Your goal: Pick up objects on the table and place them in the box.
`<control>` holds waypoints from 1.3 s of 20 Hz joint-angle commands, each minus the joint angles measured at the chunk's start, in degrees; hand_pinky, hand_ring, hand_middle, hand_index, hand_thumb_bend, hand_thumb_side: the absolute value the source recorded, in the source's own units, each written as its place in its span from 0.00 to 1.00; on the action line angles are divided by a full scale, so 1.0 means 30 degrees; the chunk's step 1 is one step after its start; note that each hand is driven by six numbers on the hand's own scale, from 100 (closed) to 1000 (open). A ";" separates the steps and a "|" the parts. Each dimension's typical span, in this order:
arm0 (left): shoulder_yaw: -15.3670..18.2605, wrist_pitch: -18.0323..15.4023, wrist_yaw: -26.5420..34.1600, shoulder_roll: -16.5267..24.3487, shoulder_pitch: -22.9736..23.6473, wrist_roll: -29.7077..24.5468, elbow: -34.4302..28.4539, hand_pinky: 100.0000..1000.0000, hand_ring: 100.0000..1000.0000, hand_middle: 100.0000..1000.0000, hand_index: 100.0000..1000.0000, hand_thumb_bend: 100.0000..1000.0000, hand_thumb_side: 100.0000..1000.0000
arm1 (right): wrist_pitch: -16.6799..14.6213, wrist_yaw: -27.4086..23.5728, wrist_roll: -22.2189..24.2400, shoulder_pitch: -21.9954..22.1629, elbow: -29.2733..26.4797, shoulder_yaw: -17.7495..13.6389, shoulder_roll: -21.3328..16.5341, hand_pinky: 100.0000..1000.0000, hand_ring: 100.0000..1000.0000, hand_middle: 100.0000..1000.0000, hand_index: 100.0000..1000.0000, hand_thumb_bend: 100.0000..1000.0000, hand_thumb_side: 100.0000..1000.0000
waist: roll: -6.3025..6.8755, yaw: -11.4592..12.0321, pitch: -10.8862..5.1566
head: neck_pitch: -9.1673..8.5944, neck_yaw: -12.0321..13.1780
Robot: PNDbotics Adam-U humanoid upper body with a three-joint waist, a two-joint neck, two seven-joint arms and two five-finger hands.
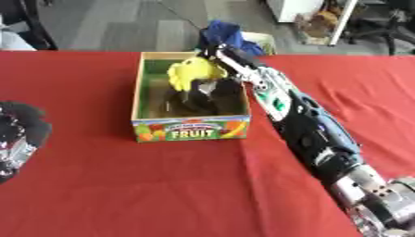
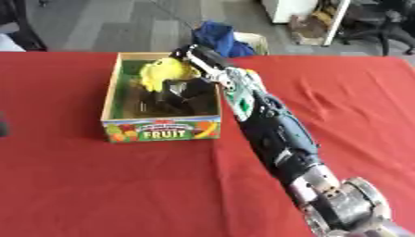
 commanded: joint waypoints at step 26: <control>0.0259 -0.0070 -0.0149 0.0438 0.0068 0.0241 -0.0313 0.57 0.54 0.52 0.57 0.53 0.31 | 0.2721 -0.3670 -0.2844 0.0857 0.0483 -0.2525 -0.5482 0.83 1.00 0.79 0.89 0.29 0.35 | 0.0096 -0.1274 -0.0349 | -0.0237 0.0718</control>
